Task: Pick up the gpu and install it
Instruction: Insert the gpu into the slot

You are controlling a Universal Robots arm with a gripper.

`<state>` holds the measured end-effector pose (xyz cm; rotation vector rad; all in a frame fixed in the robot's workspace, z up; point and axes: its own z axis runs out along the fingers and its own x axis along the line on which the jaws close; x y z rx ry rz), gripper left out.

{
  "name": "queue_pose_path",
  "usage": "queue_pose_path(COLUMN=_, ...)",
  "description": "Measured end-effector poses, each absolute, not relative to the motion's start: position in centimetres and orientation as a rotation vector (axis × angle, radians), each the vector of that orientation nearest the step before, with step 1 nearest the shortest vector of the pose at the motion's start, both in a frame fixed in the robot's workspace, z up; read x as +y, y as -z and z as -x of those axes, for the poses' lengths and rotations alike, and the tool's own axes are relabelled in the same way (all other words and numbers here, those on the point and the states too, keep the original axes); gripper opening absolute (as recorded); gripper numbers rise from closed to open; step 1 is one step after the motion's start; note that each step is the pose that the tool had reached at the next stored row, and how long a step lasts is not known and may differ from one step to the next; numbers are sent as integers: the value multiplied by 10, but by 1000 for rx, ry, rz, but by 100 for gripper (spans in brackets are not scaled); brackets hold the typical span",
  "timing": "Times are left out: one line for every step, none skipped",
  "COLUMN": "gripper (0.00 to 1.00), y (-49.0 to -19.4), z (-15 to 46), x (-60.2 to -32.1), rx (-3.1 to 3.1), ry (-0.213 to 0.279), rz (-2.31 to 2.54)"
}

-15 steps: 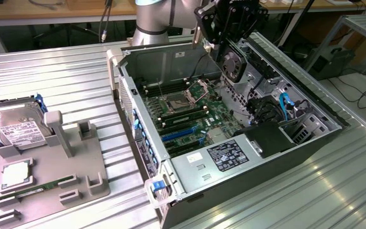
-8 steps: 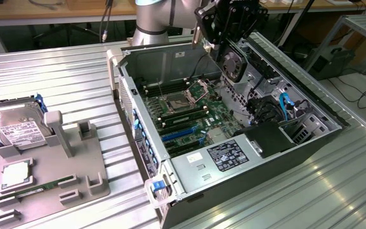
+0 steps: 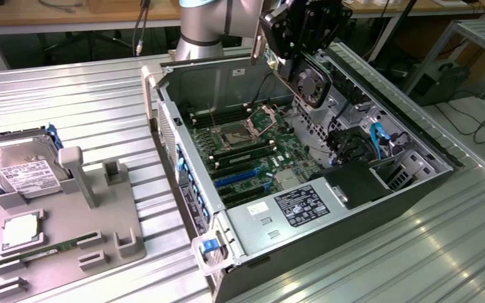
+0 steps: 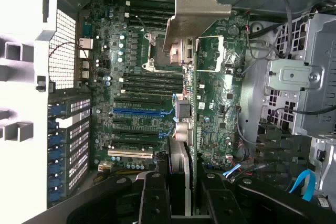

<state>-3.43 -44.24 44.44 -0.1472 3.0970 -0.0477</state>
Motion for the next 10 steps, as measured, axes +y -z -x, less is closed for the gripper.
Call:
queue_pose_path(gripper=29, y=-444, z=34, x=-442, rx=3096, ry=47, rz=158)
queue_pose_path(gripper=29, y=-444, z=34, x=-442, rx=3096, ry=47, rz=166)
queue_pose_path(gripper=29, y=-444, z=34, x=-442, rx=3095, ry=47, rz=175)
queue_pose_path(gripper=29, y=-444, z=34, x=-442, rx=3095, ry=47, rz=186)
queue_pose_path(gripper=29, y=-444, z=34, x=-442, rx=3094, ry=47, rz=197)
queue_pose_path(gripper=29, y=-444, z=34, x=-442, rx=3093, ry=46, rz=208)
queue_pose_path(gripper=29, y=-444, z=34, x=-442, rx=3091, ry=46, rz=232)
queue_pose_path(gripper=29, y=-444, z=34, x=-443, rx=3090, ry=46, rz=245)
queue_pose_path(gripper=29, y=-444, z=34, x=-443, rx=3089, ry=45, rz=255)
queue_pose_path(gripper=29, y=-444, z=34, x=-443, rx=3088, ry=45, rz=263)
